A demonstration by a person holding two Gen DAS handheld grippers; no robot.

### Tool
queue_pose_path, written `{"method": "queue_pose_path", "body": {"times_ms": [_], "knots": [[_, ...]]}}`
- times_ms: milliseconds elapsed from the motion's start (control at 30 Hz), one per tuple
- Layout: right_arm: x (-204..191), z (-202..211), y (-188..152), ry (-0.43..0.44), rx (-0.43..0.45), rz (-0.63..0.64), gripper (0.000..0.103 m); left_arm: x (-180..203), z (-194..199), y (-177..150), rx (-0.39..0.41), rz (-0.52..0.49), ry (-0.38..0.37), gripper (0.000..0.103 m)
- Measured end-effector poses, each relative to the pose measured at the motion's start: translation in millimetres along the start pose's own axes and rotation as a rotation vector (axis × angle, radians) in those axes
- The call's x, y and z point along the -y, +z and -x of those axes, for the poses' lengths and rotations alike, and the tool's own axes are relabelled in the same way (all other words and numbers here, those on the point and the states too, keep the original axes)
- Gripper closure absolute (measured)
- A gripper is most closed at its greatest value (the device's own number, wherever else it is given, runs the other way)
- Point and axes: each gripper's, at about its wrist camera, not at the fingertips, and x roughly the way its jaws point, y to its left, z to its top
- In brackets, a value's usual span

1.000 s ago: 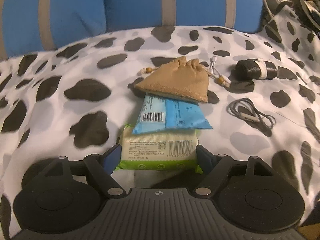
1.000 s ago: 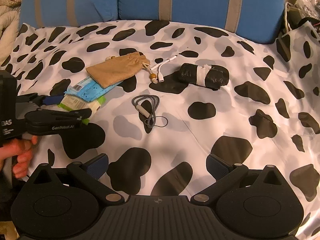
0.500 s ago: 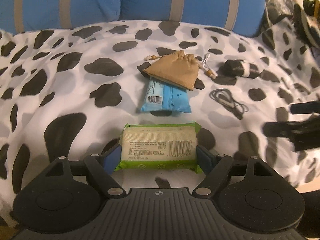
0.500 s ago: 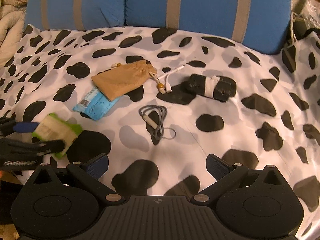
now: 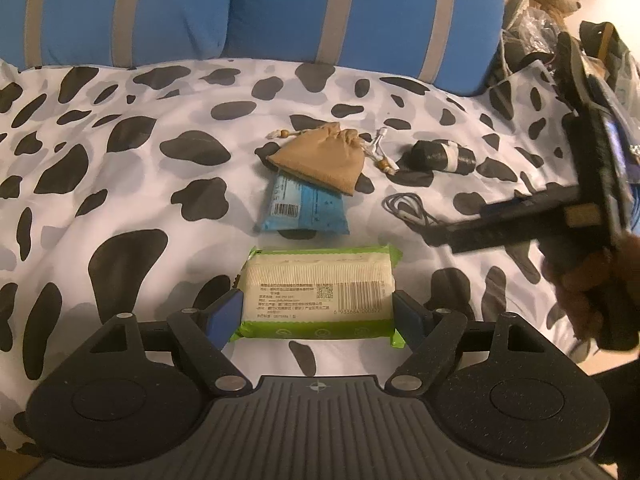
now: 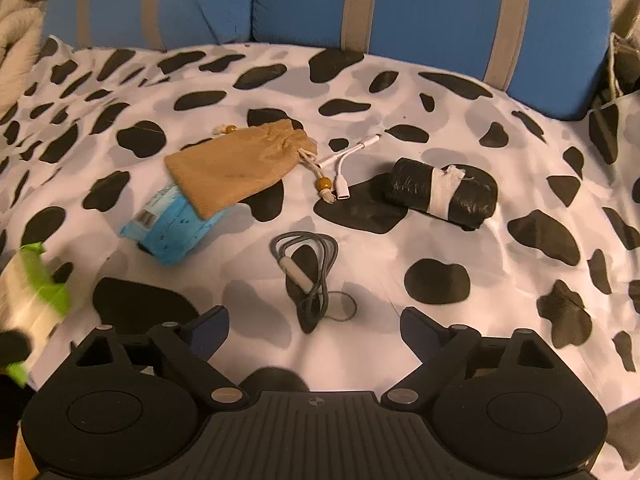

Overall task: Organize soft objects
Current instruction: 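Grasp the grey cable with the right gripper while the left gripper holds the wipes pack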

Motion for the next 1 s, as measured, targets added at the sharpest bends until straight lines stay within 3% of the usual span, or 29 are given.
{"method": "queue_pose_path", "body": {"times_ms": [133,267,333,400,467,567,667,1000], "knots": [[-2,-23,10,-0.008,-0.019,0.025,0.016,-1,4,-3,0.011,-0.019,-0.006,0.024],[-2,-46,15,-0.016,-0.054,0.044,0.032,-2,6,-5,0.022,-0.046,0.016,0.024],[-2,-49,16,-0.004,-0.049,0.033,0.034,-1,9,-6,0.036,-0.067,0.028,0.024],[-4,-49,18,0.007,-0.046,0.031,0.043,1,12,-6,0.054,-0.095,0.038,0.024],[-8,-47,20,0.006,-0.046,0.035,0.067,4,15,-7,0.065,-0.114,0.043,0.024],[-13,-45,19,0.005,-0.053,0.036,0.088,7,17,-7,0.074,-0.131,0.049,0.024],[-11,-43,18,-0.005,-0.053,0.026,0.093,8,17,-6,0.073,-0.135,0.05,0.024],[-5,-15,17,-0.005,-0.007,-0.005,0.093,15,18,-8,0.076,-0.152,0.066,0.024]]}}
